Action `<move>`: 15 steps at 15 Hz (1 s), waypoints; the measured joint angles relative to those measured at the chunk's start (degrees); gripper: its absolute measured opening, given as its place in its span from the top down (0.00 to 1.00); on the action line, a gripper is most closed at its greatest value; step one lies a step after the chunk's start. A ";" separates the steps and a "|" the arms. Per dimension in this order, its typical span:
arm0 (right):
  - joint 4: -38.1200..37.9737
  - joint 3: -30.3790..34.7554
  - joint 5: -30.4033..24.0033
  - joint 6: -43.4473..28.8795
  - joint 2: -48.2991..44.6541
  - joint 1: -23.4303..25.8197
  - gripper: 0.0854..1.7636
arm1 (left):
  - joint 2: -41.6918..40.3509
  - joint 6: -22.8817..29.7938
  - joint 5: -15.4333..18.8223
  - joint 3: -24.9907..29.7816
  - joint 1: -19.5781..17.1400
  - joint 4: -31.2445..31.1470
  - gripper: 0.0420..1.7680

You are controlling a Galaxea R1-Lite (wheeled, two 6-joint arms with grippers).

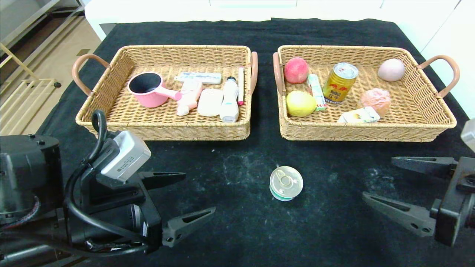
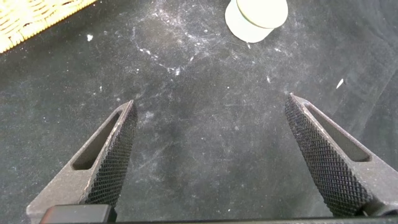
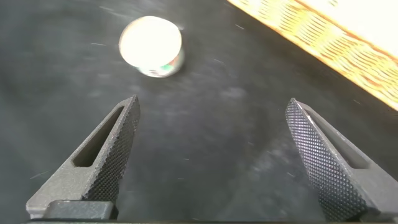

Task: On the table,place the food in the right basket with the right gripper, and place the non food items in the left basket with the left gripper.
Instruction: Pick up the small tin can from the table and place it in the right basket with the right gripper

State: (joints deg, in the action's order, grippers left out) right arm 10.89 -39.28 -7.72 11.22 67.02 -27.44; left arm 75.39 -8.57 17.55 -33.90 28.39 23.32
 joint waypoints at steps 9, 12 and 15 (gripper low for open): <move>-30.32 -33.88 32.52 -31.37 20.27 -22.48 0.03 | -0.52 -0.52 -0.35 -0.02 -0.61 1.58 0.03; -36.22 -40.33 34.08 -38.61 26.83 -24.48 0.03 | -0.98 -0.57 -0.35 -0.13 -1.17 1.62 0.03; -36.51 -42.06 34.15 -40.81 30.88 -24.71 0.03 | -1.57 -0.77 -0.35 -0.29 -1.74 1.60 0.03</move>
State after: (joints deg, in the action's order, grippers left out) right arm -25.62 -81.34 26.43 -29.60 97.90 -52.15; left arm 73.81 -9.34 17.20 -34.19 26.65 24.92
